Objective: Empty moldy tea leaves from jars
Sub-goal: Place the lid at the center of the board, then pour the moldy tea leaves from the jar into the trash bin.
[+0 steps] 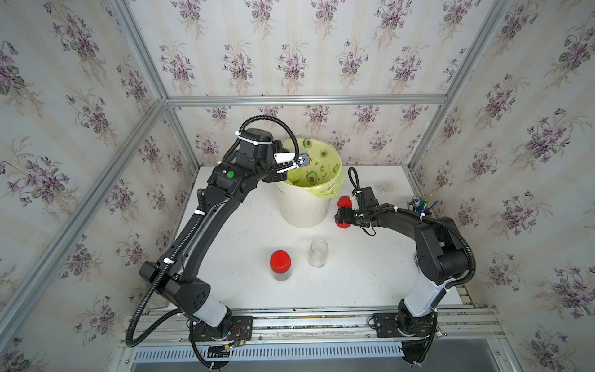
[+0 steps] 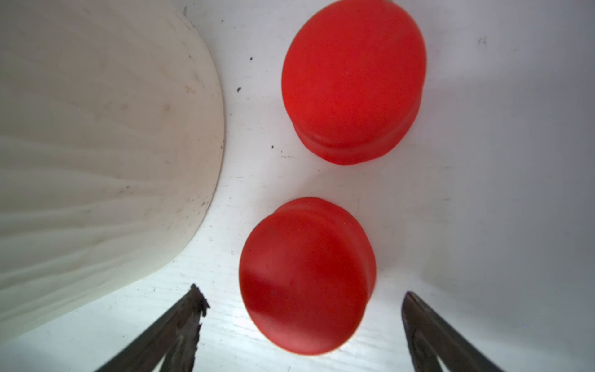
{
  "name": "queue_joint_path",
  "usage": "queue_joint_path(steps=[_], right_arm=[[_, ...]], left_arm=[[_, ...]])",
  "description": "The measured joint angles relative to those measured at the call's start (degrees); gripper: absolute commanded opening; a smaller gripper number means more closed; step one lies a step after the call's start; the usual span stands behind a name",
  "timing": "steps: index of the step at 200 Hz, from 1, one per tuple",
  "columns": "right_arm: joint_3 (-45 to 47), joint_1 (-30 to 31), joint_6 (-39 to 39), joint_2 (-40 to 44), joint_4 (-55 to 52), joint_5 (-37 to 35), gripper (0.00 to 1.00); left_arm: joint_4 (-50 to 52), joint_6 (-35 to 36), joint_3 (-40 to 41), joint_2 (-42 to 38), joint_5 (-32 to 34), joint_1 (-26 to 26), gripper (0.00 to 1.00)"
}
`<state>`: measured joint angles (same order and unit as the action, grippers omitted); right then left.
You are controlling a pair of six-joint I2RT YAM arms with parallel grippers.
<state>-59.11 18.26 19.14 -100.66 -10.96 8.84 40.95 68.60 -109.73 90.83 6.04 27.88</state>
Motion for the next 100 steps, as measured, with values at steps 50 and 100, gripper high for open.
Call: queue_joint_path(steps=[50, 100], right_arm=[[3.45, -1.86, 0.85, 4.24, 2.40, 4.57, 0.96], [6.45, -2.32, 1.03, 8.37, 3.41, 6.99, 0.96]], left_arm=[[-0.79, 8.92, -1.33, 3.76, 8.04, 1.60, 0.77], [-7.72, 21.90, 0.90, 4.96, 17.81, 4.26, 0.77]])
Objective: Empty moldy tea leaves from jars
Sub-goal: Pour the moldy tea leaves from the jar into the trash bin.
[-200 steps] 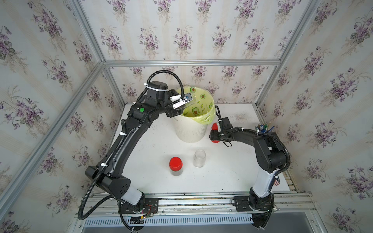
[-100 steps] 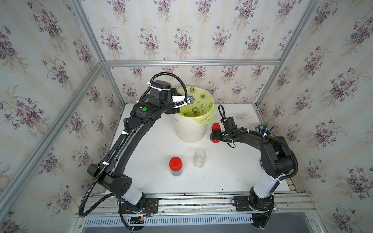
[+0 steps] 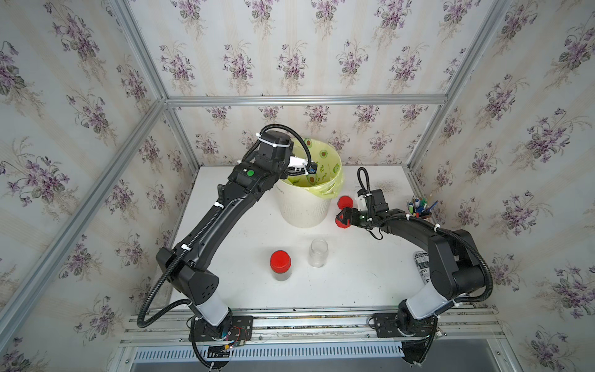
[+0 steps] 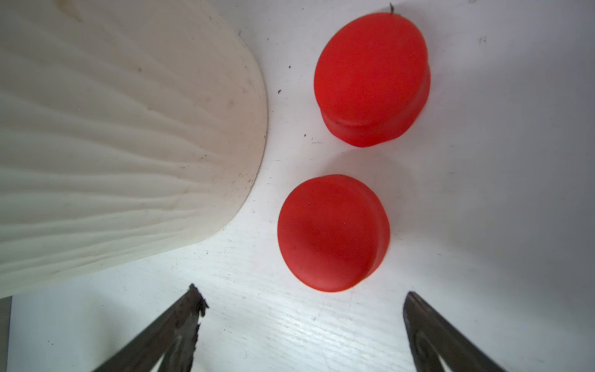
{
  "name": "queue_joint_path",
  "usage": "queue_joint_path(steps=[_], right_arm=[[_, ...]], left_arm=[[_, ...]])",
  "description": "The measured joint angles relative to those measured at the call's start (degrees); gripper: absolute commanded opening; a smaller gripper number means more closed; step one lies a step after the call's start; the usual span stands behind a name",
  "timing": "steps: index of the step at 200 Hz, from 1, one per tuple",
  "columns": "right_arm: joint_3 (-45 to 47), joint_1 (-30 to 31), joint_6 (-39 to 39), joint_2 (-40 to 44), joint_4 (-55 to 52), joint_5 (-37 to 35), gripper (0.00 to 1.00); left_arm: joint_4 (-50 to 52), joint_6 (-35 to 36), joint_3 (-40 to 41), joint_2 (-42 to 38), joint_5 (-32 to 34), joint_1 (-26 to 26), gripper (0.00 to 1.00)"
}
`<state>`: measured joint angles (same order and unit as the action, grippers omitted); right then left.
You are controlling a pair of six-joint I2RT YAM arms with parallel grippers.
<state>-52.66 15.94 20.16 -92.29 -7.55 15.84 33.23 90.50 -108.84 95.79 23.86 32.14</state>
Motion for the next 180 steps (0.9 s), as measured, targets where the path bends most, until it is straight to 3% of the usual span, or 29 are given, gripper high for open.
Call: queue_joint_path(steps=[65, 180], right_arm=[[1.16, -0.96, -0.11, 3.41, 0.94, 1.73, 0.96], [2.32, -1.36, -0.68, 9.33, 0.85, 3.30, 0.96]], left_arm=[[-6.14, 11.87, 1.25, 1.09, 6.08, 1.73, 0.78], [-9.07, 16.72, -1.38, 3.41, 7.52, 2.36, 0.80]])
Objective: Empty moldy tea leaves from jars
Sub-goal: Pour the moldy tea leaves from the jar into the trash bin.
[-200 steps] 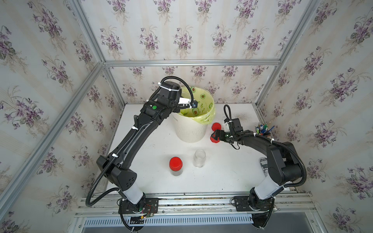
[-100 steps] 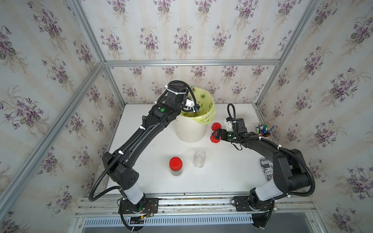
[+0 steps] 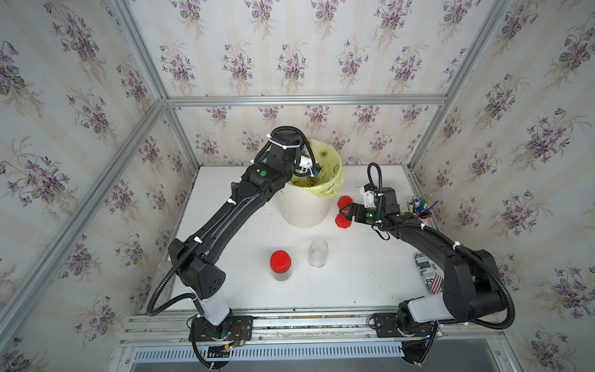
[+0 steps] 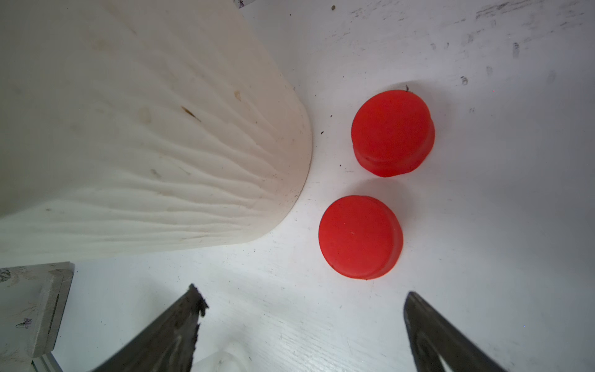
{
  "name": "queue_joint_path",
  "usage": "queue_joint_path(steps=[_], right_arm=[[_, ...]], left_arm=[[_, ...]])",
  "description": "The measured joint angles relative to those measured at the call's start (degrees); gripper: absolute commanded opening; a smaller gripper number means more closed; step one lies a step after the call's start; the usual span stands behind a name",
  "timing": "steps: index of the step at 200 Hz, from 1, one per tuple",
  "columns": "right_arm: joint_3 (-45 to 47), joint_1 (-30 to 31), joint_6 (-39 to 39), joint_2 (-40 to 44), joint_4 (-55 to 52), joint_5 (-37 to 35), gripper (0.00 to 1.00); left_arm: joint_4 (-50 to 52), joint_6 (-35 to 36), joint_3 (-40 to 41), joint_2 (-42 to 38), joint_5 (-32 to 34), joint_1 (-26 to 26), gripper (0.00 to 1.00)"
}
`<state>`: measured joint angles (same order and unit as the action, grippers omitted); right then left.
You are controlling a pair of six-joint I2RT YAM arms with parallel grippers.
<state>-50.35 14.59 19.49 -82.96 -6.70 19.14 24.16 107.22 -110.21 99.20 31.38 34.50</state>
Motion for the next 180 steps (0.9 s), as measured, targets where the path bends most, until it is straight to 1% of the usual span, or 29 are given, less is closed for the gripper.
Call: queue_joint_path(steps=[35, 78, 100, 137, 180], right_arm=[[0.61, -0.04, 0.11, 0.48, 0.11, 1.31, 0.96], [1.55, -0.09, 1.42, 2.86, 0.83, 3.02, 0.95], [1.64, -0.09, 1.64, 3.56, 0.85, 3.54, 0.95], [1.62, -0.09, 1.66, 4.35, 0.55, 3.89, 0.95], [1.29, -0.09, 1.66, 4.85, 0.44, 4.09, 0.95]], left_arm=[[-0.79, 1.07, 2.62, 0.35, 0.24, -0.02, 0.81], [-2.21, 3.26, 0.44, 1.46, 1.51, 0.37, 0.81], [-3.06, 3.41, 1.33, 1.44, 2.08, 0.55, 0.81], [-0.57, 2.95, 2.60, 1.53, 4.79, 1.14, 0.81], [1.09, 2.56, 0.66, 1.49, 5.42, 1.49, 0.81]])
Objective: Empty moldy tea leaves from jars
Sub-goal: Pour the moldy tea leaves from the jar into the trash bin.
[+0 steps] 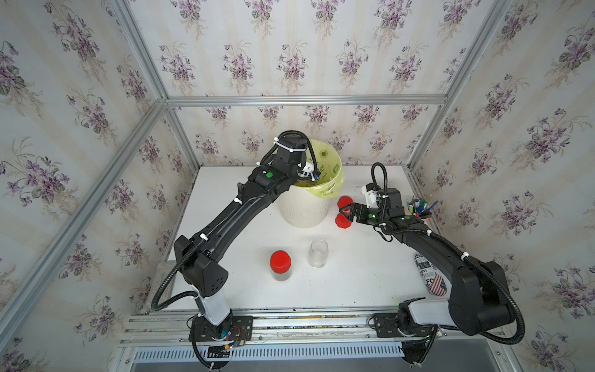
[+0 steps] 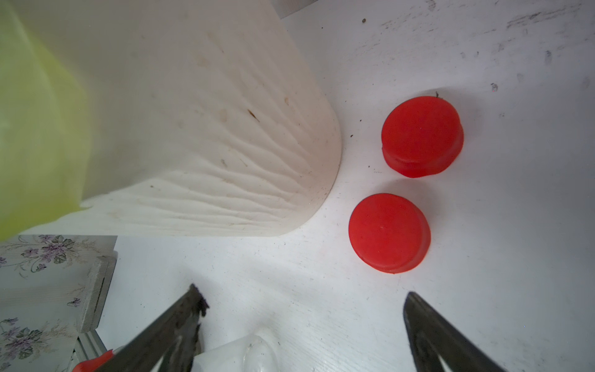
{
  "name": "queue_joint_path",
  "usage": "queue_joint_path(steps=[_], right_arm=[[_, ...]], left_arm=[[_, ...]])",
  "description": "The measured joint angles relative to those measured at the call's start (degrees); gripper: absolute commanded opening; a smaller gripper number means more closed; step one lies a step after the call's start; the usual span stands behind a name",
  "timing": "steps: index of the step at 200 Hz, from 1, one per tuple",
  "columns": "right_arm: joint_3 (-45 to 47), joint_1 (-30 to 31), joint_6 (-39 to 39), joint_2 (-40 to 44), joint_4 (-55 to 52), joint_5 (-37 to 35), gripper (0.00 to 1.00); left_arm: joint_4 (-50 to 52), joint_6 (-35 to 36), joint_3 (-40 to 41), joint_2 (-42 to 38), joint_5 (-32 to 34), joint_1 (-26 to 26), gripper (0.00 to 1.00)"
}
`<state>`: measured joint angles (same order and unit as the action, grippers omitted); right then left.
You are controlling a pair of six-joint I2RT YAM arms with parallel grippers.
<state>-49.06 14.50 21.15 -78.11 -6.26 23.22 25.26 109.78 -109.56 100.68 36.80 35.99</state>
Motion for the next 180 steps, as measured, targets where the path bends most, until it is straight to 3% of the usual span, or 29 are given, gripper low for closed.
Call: queue_joint_path(steps=[89, 134, 180], right_arm=[[-0.46, 0.00, -0.11, 0.92, -0.83, -0.02, 0.95], [-0.48, 0.00, -0.11, 1.62, -1.01, -0.02, 0.95], [-0.48, 0.00, -0.13, 3.10, -1.38, -0.11, 0.95]], left_arm=[[0.46, -0.42, -0.94, -0.72, -0.04, 1.07, 0.80], [1.27, -0.96, 2.84, -2.43, -0.17, 1.55, 0.80], [1.29, -0.96, 0.00, -2.16, -0.07, 1.99, 0.80]])
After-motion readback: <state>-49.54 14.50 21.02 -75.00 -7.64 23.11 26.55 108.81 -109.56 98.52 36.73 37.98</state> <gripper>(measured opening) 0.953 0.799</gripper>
